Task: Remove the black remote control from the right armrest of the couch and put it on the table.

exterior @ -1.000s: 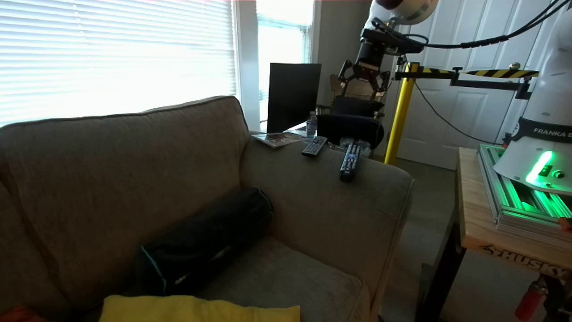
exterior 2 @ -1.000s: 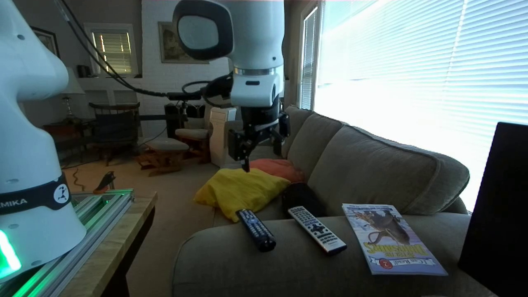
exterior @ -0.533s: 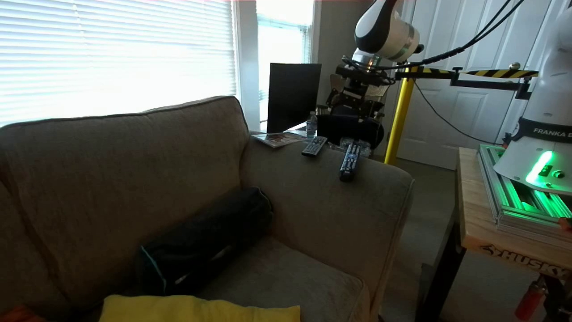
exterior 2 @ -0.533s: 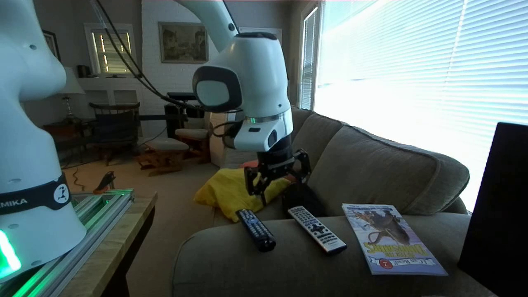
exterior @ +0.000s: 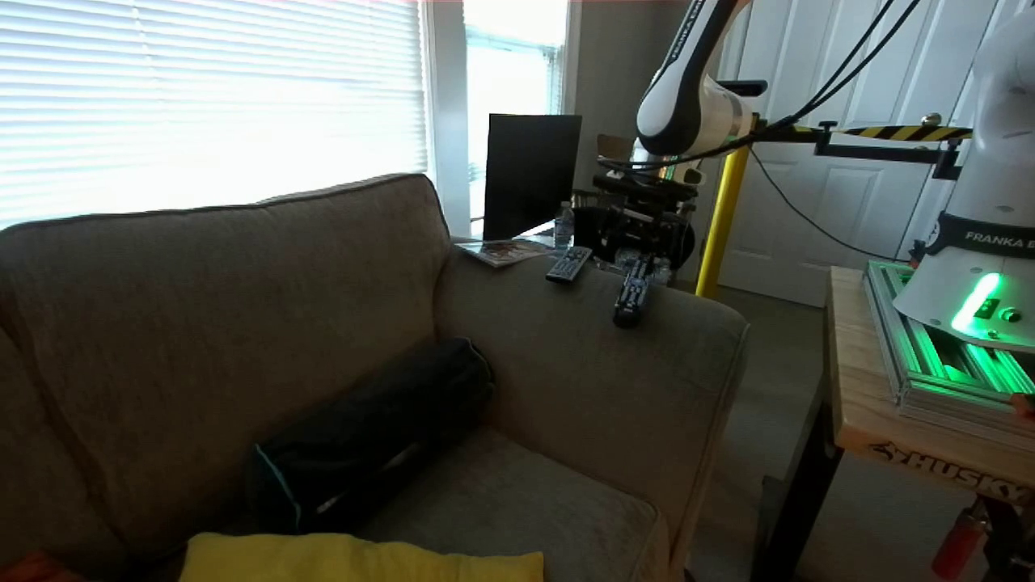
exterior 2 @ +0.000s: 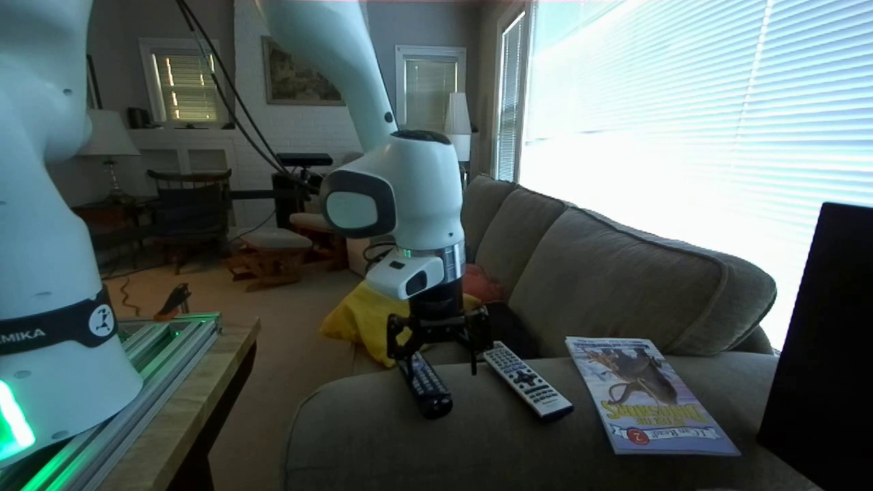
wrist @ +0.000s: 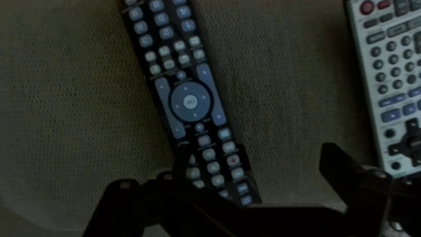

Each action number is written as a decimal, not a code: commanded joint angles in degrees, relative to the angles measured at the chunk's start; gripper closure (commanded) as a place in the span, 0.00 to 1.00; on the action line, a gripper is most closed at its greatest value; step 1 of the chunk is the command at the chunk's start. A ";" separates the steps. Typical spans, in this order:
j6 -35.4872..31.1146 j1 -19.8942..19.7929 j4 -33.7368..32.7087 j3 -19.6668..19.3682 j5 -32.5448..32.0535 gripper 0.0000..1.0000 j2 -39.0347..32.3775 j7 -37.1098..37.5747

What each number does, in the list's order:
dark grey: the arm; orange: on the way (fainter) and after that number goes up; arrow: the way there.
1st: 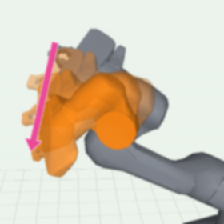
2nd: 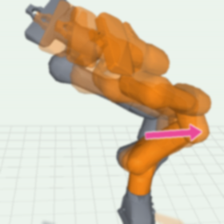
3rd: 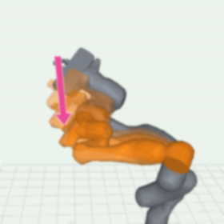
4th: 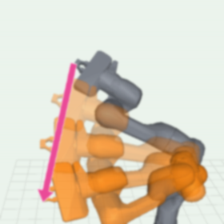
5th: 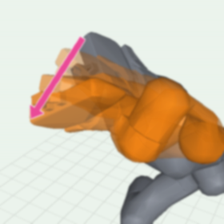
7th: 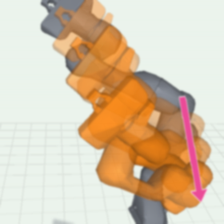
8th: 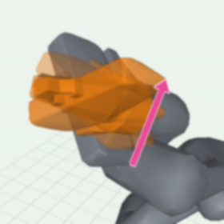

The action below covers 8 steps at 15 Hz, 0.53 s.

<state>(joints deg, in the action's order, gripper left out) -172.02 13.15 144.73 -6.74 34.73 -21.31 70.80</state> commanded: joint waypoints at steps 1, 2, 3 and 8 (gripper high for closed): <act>9.04 2.79 -1.71 -2.27 -2.07 0.00 1.55 3.50; 11.65 0.08 -2.10 0.03 -4.59 0.00 2.50 4.45; 13.64 -0.21 -2.80 0.36 -5.48 0.00 2.65 4.76; 21.72 -3.01 -5.46 2.56 -9.64 0.00 3.51 7.13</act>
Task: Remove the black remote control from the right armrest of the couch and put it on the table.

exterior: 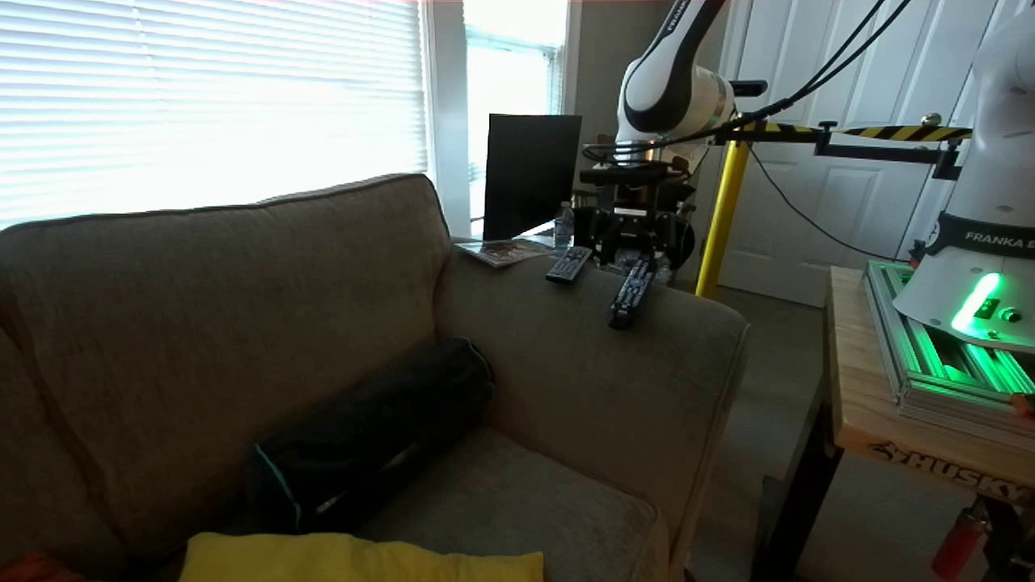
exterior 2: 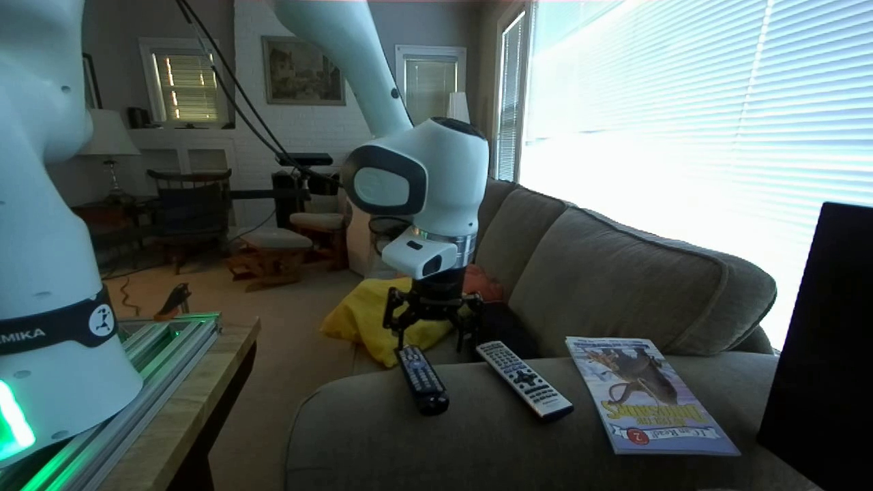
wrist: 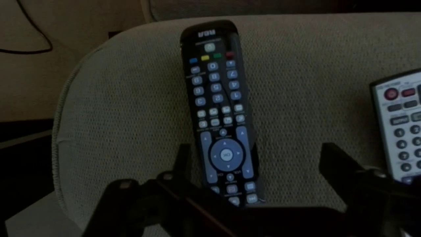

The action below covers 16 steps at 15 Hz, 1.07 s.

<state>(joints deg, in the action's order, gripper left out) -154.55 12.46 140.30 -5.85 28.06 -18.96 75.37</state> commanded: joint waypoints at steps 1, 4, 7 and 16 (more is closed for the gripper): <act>4.88 -2.55 -1.27 1.81 -3.48 0.00 1.14 3.05; 5.28 -3.27 -1.45 2.48 -4.11 0.00 0.47 3.58; 3.79 -4.29 -1.39 3.30 -3.05 0.00 -0.73 2.36; 1.48 -9.70 -0.60 7.98 1.41 0.00 -3.14 -5.52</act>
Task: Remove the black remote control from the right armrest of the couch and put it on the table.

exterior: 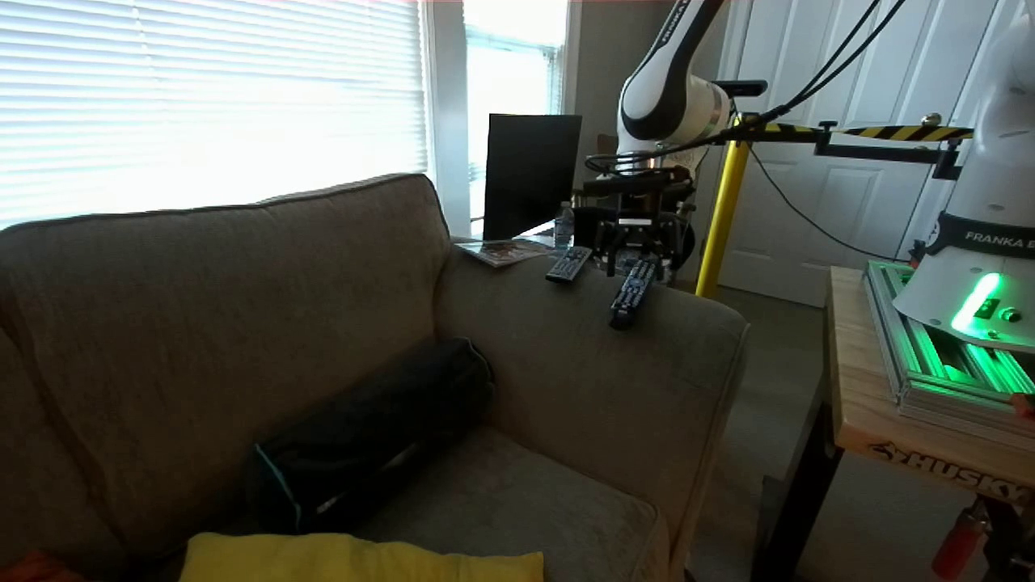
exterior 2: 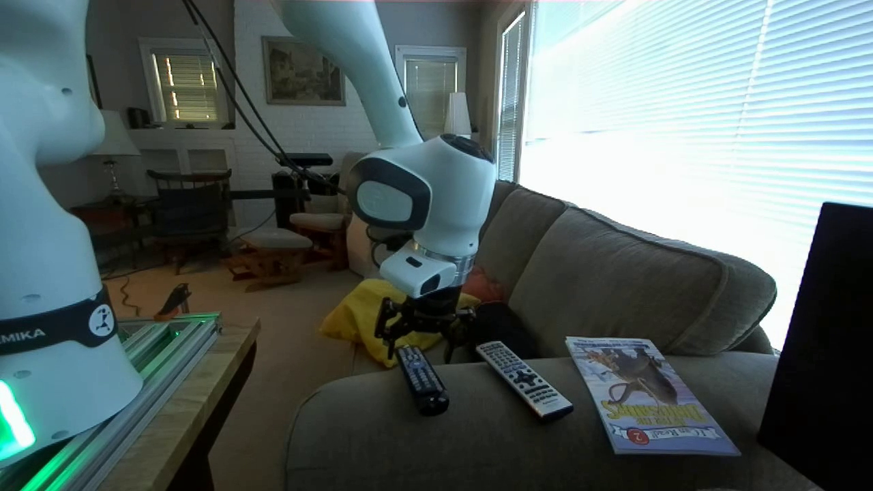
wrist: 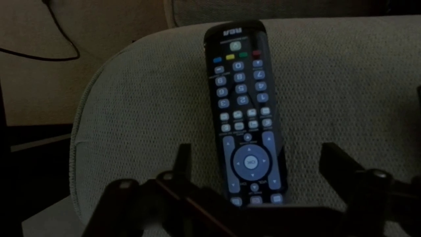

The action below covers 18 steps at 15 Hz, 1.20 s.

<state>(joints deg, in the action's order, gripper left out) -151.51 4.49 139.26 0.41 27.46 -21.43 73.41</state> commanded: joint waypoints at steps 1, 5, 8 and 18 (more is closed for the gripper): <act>-1.74 -2.03 0.38 1.94 1.99 0.00 -1.01 -4.41; -3.63 -3.44 -0.41 3.50 3.63 0.00 -3.24 -8.91; -4.37 -4.10 -0.41 4.38 5.32 0.00 -4.20 -11.12; -5.70 -4.35 -0.56 4.64 8.65 0.72 -4.38 -15.02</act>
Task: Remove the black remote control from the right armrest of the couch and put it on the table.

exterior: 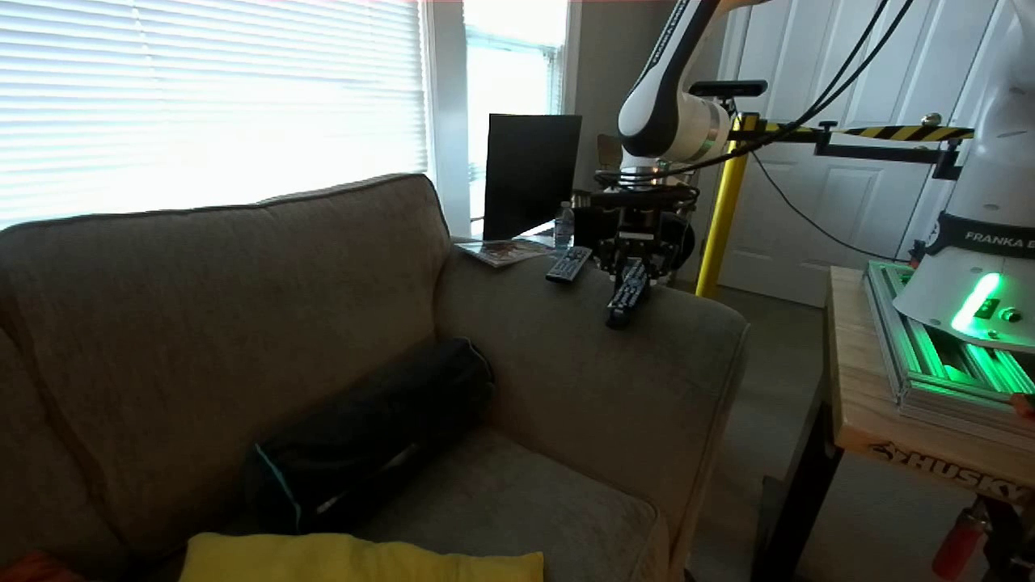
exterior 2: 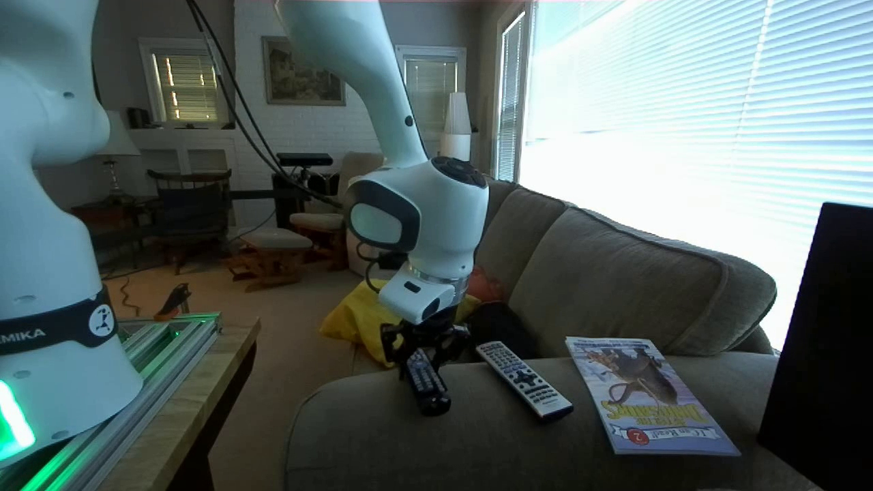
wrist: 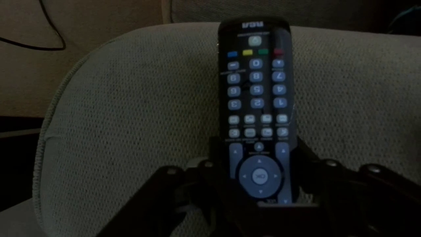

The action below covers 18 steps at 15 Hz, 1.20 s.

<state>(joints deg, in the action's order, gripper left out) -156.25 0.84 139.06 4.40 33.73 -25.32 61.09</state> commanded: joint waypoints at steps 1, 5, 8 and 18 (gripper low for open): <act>-0.30 -0.90 -0.28 0.63 2.50 0.72 -0.01 -2.79; 9.53 -5.95 -0.60 0.49 2.42 0.72 6.23 -10.93; 21.20 -11.86 -1.37 -0.83 -0.05 0.72 12.95 -21.41; 40.38 -12.70 -9.80 -13.25 -11.78 0.47 21.06 -28.50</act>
<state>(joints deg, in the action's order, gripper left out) -116.01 -12.99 129.36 -7.67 21.90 -4.23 32.65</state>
